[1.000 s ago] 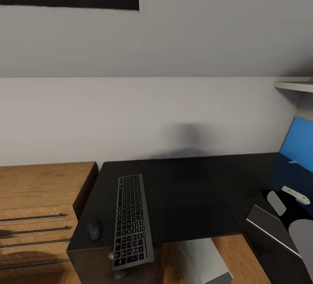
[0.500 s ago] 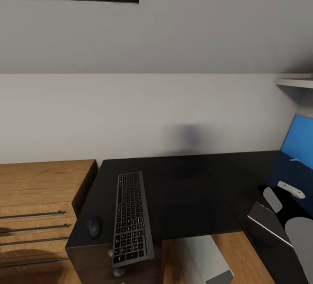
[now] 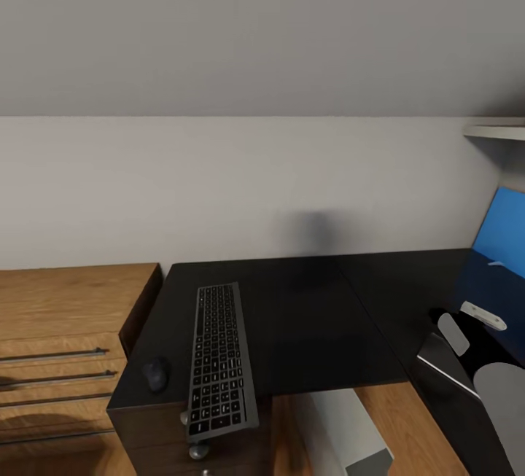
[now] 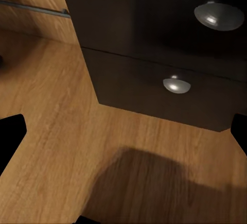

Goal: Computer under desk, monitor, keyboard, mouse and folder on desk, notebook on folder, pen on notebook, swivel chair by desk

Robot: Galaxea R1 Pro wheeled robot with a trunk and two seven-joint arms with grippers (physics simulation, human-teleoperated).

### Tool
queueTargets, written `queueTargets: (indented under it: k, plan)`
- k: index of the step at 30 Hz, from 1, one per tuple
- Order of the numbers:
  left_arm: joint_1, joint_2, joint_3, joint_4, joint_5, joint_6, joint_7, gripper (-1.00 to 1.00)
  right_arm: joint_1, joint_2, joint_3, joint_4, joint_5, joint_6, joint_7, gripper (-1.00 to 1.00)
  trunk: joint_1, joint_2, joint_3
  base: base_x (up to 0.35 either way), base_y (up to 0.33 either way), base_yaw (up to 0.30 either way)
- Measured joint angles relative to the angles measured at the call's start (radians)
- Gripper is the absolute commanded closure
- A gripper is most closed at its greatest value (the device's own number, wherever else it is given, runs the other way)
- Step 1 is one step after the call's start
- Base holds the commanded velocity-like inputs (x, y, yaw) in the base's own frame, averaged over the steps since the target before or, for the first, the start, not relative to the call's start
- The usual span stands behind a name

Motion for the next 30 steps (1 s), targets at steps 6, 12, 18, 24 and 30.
queueTargets:
  k: [6, 12, 18, 24, 30]
  plan:
    - [0.0, 0.0, 0.0, -0.001, 0.0, 0.0, -0.001, -1.0, 0.0, 0.0, -0.001, 0.001, 0.0, -0.001, 0.0, -1.0, 0.023, -0.042, -0.019, 0.0, 0.0, 0.0]
    - [0.0, 0.0, -0.001, 0.0, -0.001, 0.0, -0.001, -1.0, 0.0, 0.0, -0.001, 0.001, 0.001, -0.001, -0.001, -1.0, 0.031, -0.056, -0.025, 0.0, 0.0, 0.0]
    - [0.0, 0.001, -0.002, 0.008, 0.001, 0.001, -0.004, -1.0, 0.0, 0.0, -0.001, 0.0, 0.002, -0.001, -0.003, -1.0, 0.031, -0.056, -0.025, 0.002, -0.001, 0.0]
    - [0.0, 0.005, -0.002, 0.01, 0.001, 0.001, -0.003, -1.0, 0.0, 0.0, -0.001, 0.0, 0.002, -0.001, -0.004, -1.0, 0.031, -0.056, -0.025, 0.11, -0.093, 0.0]
    - [0.0, 0.006, -0.002, 0.01, 0.002, 0.002, -0.003, -1.0, 0.0, 0.0, 0.0, 0.0, 0.002, 0.0, -0.004, -1.0, 0.031, -0.056, -0.025, 0.058, -0.049, 0.0]
